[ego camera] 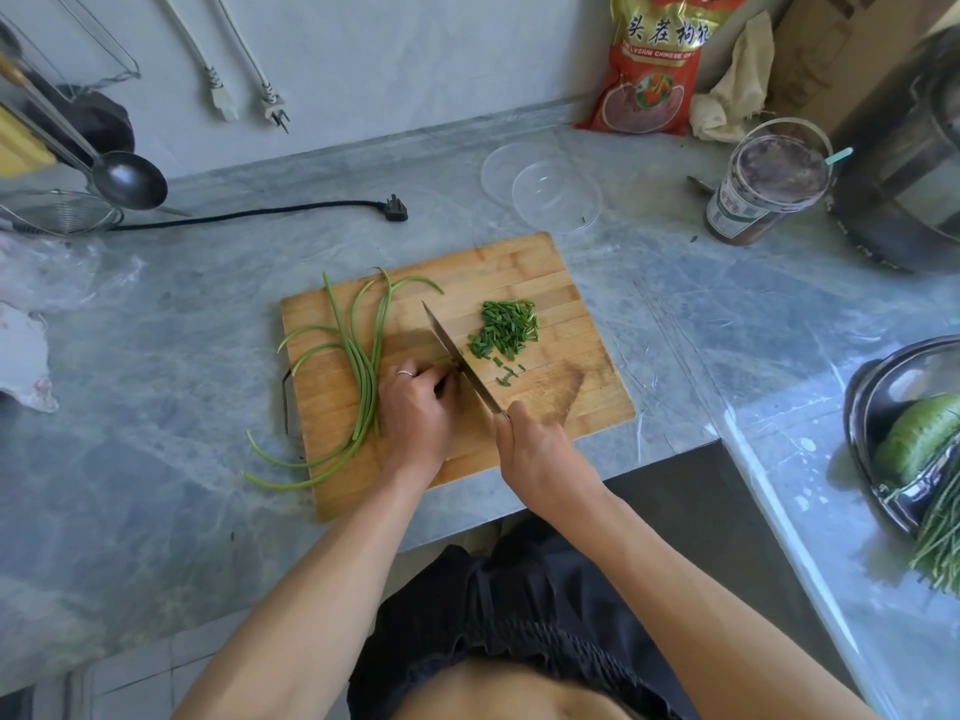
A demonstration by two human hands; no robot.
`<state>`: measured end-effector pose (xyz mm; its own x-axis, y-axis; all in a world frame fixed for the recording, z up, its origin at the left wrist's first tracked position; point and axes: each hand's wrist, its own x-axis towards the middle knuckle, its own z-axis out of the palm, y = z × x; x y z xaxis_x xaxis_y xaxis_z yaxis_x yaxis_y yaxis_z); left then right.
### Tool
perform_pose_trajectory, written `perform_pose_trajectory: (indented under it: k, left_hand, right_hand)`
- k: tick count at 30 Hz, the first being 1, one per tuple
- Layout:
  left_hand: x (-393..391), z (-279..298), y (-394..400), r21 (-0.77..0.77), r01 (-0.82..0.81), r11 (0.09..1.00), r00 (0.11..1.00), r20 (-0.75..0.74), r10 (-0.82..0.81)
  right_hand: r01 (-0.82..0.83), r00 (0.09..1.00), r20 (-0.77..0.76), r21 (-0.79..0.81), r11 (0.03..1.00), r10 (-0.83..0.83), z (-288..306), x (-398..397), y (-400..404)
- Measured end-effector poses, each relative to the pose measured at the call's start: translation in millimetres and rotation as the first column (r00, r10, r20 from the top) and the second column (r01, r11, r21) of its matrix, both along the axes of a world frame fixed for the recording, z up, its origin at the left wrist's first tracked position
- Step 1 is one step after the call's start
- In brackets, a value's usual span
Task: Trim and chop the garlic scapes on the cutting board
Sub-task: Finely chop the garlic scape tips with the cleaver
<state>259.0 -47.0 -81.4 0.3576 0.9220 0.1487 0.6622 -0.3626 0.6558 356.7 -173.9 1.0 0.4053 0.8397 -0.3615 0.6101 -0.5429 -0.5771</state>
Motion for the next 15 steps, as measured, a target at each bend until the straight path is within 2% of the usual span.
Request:
perform_pose_trajectory:
  k: [9, 15]
  left_hand:
    - [-0.4, -2.7, -0.2, 0.004, -0.010, 1.000, 1.000, -0.010, 0.010]
    - [-3.7, -4.7, -2.2, 0.088, 0.031, 0.996, 0.993, -0.117, -0.020]
  right_hand:
    - [0.091, 0.995, -0.039, -0.014, 0.996, -0.092, 6.0, 6.0, 6.3]
    - [0.103, 0.993, -0.050, 0.005, 0.995, -0.102, 8.0, 12.0, -0.6]
